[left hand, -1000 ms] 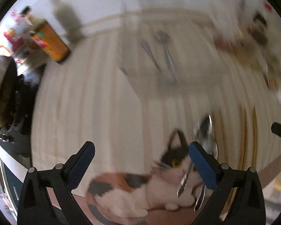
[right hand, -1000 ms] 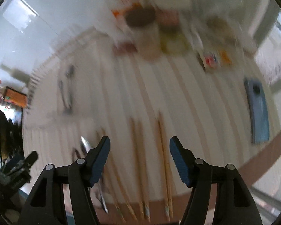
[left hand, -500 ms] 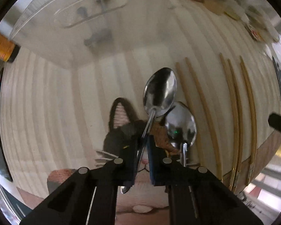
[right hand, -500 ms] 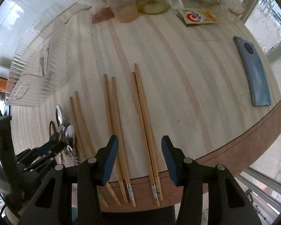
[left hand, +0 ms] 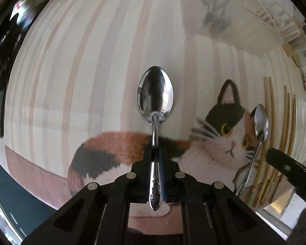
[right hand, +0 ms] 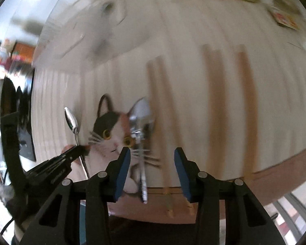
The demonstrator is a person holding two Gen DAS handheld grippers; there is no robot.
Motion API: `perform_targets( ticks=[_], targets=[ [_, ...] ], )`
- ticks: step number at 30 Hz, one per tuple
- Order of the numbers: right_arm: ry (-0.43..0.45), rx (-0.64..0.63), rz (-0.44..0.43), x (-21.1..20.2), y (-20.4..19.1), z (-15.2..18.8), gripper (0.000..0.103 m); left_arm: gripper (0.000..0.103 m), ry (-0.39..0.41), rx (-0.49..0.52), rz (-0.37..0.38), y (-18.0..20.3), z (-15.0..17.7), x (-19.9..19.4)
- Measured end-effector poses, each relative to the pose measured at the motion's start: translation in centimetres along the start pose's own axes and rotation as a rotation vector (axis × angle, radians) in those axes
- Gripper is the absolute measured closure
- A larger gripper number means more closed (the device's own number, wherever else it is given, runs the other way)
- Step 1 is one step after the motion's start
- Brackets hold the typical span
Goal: Organize utensils
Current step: 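Grasp another spoon with the left tool while the right tool grasps a spoon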
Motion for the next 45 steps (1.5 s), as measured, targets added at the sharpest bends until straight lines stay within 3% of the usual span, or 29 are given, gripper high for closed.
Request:
perform_targets(
  ticks=[2,4,8,11,13,18,23,26,29,38,45],
  targets=[
    [-0.024,-0.023,0.024,1.4,-1.0,0.2,0.072,0.098,-0.004,-0.011,0.024,-0.3,0.6,0.1],
    [-0.037,-0.049,0.056,2.4,-1.8,0.6,0.079,0.098,-0.008,-0.032,0.063,-1.3,1.3,0.1],
    [-0.031,-0.106,0.145,3.6,-2.9,0.6,0.095,0.096,-0.025,-0.126,0.195,-4.8,1.6,0.1],
    [-0.022,-0.137,0.183,3.8,-3.7,0.7,0.096,0.094,-0.042,-0.142,0.247,-5.9,1.8,0.4],
    [-0.01,-0.161,0.2,3.9,-4.3,0.7,0.096,0.091,-0.037,-0.109,0.235,-6.0,1.6,0.2],
    [0.01,-0.196,0.206,4.1,-5.6,0.7,0.096,0.073,0.015,-0.005,0.149,-3.4,-1.0,-0.3],
    [0.006,-0.187,0.18,4.0,-5.0,0.4,0.097,0.072,0.046,0.023,0.029,-1.7,-1.8,-0.4],
    [0.005,-0.179,0.184,3.0,-2.8,-0.1,0.097,0.07,0.044,0.023,0.025,-1.5,-2.3,-0.1],
    [0.004,-0.174,0.177,2.5,-2.3,-0.2,0.097,0.059,0.044,0.03,0.036,-1.4,-3.5,0.4],
    [0.006,-0.167,0.178,2.8,-2.3,-0.3,0.097,0.059,0.074,0.037,-0.025,1.1,-4.5,1.9],
    [0.012,-0.175,0.202,3.1,-2.6,-0.2,0.097,0.071,0.104,0.083,-0.045,1.9,-5.8,1.1]
  ],
)
Point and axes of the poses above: each gripper's, at about its wrist camera, not at the fingertips, and x roughly the way its jaws point, y to its right, z to its underside, the point moved 3 cm from there along x, roughly the way its jaws point, and after that the axes turned 4 degrees about y, right-handed, at the moved point
